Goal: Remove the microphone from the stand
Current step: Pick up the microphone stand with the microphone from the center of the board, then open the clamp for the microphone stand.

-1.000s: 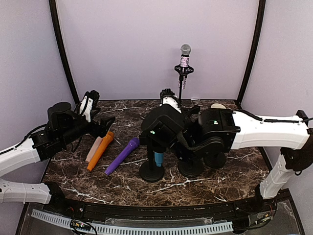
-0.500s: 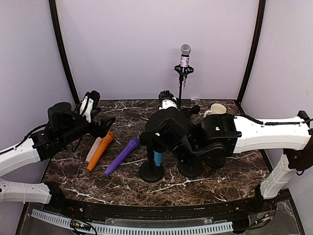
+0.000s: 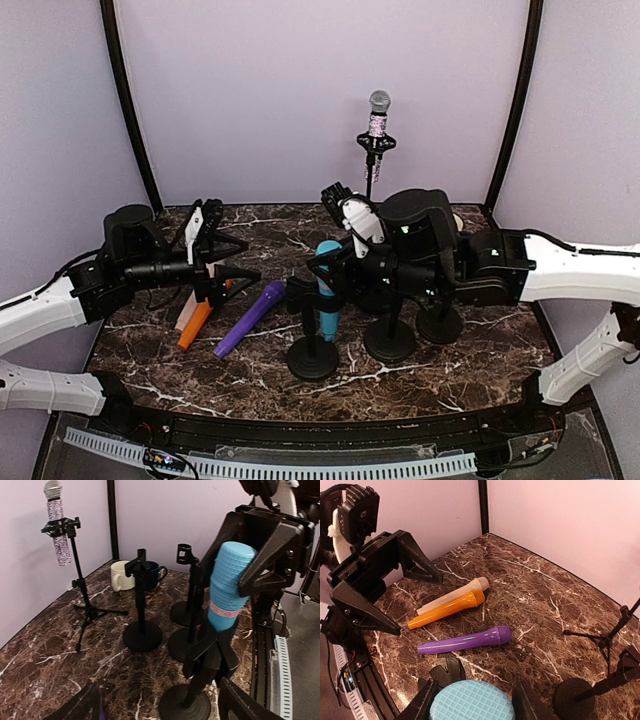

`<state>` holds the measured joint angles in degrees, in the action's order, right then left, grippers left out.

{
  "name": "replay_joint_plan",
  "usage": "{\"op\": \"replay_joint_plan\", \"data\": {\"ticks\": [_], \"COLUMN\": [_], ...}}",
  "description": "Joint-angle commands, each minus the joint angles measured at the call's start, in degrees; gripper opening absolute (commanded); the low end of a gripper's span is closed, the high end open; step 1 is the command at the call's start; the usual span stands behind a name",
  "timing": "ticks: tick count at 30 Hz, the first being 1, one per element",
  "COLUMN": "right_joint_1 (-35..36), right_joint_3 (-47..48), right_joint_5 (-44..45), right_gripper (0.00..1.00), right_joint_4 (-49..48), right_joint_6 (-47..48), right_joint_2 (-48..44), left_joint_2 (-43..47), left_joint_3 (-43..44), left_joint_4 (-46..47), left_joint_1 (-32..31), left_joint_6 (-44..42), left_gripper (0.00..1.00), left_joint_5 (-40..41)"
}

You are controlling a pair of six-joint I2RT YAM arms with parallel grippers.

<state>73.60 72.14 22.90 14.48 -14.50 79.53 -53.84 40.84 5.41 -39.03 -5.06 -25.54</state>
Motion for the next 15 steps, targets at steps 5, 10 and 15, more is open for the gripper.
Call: {"op": "replay_joint_plan", "data": {"ticks": [5, 10, 15], "right_joint_1": [-5.3, -5.6, -5.7], "right_joint_3": [-1.8, -4.8, -6.3], "right_joint_5": [-21.6, -21.5, -21.8], "right_gripper": [0.14, 0.14, 0.14], "right_joint_4": [-12.0, -14.2, -15.6], "right_joint_6": [5.1, 4.2, 3.6], "right_joint_2": [-3.0, -3.8, -4.2], "left_joint_2": [-3.6, -6.4, -7.5], "left_joint_3": [7.1, 7.9, 6.5], "left_joint_4": [-7.1, -7.7, -7.5], "left_joint_1": [-6.0, -11.1, -12.8], "left_joint_6": [1.7, 0.8, -0.3], "left_gripper": [0.83, 0.83, 0.90], "left_joint_5": [-8.6, -2.9, 2.7]}}
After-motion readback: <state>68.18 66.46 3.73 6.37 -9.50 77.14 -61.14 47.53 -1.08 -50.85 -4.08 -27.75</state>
